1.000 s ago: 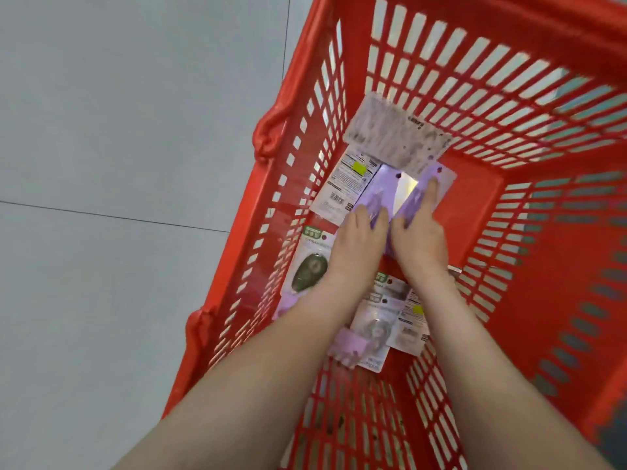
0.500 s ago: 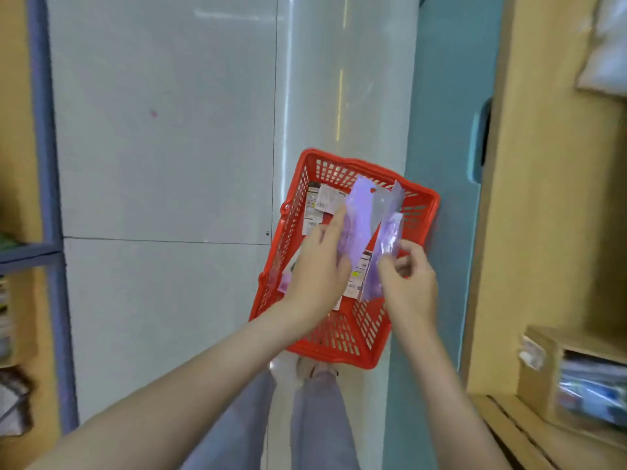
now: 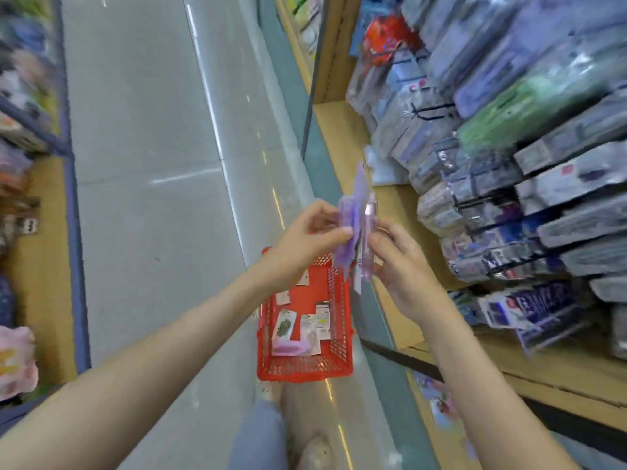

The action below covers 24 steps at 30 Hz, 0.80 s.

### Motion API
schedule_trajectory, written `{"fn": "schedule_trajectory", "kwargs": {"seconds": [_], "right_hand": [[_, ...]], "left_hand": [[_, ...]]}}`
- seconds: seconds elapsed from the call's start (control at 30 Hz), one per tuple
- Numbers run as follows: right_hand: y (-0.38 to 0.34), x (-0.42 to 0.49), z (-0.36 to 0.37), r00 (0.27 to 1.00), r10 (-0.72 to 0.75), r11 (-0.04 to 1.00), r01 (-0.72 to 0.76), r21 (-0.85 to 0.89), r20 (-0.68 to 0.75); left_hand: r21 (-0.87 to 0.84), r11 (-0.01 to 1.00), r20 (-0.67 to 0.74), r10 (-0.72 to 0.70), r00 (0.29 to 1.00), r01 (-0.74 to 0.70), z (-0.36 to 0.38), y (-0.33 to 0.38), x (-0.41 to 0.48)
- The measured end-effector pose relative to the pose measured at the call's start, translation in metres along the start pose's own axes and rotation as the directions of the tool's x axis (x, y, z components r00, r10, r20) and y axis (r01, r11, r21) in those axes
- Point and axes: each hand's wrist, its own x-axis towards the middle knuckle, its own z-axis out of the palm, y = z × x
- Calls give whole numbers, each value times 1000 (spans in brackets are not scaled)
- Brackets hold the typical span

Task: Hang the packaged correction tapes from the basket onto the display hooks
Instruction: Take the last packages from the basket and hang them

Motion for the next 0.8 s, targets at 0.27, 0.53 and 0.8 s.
{"fn": "schedule_trajectory", "kwargs": {"seconds": [0.27,0.53,0.8], "right_hand": [[-66,-186,-57,925,-317,948,301,-107,-208],[-105,-422,-90,731,-661,704,528,-475,-168],[-167,-562,-107,534,-807,523,446,-726,-253]], "left_hand": [[25,981,135,187,973,-192,124,70,-119],[39,936,452,296,841,-351,260,119,-281],[57,818,542,456,705,-573,329,190,-373]]}}
